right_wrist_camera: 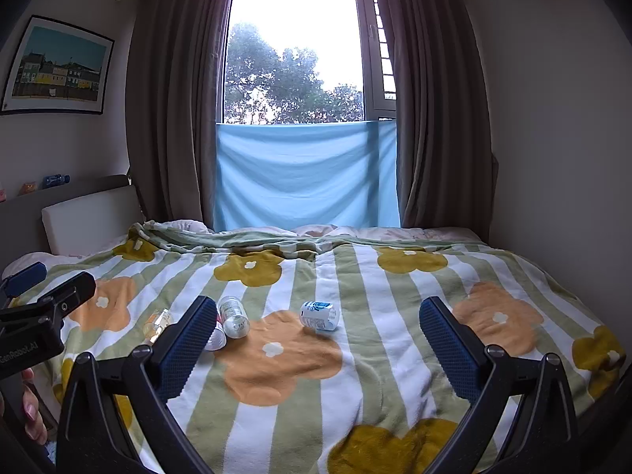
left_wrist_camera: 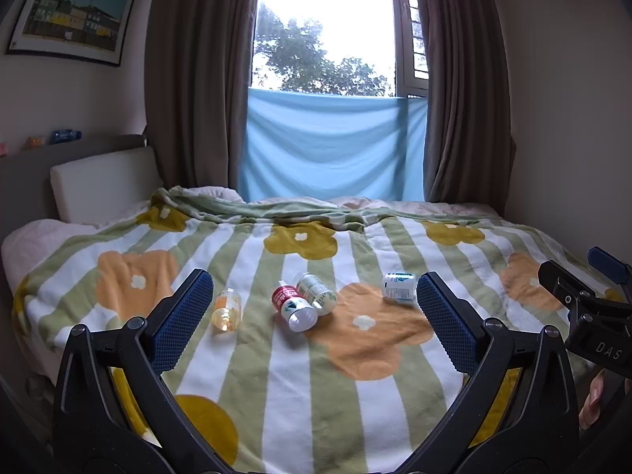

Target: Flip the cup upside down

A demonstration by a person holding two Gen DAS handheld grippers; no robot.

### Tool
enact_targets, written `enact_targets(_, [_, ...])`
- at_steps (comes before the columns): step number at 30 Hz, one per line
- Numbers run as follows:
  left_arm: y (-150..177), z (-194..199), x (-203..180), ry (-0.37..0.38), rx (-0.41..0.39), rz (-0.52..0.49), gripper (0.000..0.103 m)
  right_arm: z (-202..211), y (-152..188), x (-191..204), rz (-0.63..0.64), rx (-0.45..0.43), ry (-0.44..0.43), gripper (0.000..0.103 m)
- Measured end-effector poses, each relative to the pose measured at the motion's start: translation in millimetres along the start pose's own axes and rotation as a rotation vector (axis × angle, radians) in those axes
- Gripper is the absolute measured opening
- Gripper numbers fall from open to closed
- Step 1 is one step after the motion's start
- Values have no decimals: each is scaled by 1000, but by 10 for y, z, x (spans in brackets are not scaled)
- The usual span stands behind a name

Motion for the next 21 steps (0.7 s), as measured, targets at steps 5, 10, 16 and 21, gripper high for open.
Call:
enact_targets(5, [-6,1,0,-1,1,0,103,3,4,19,0,0,-1,102])
enact_targets(10, [-8,1,-1,0,2,2,103,5,2,32,1,-4,2,102])
enact_targets(16, [52,-15,-12,7,18,14,103,7,24,50,11,-4,10,102])
enact_targets(21, [86,-28,5,8,31,30,103,13,45,22,-3,1,5,102])
Point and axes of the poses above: each gripper's, at about its wrist camera, not at the fingertips, and z roughly against the way its jaws point, x to its left, y to its underside, the point moved 1 cm from there along -z, roughly the way its jaws point, and after that the axes turned 6 degrees about -z, right-handed, at the moved point
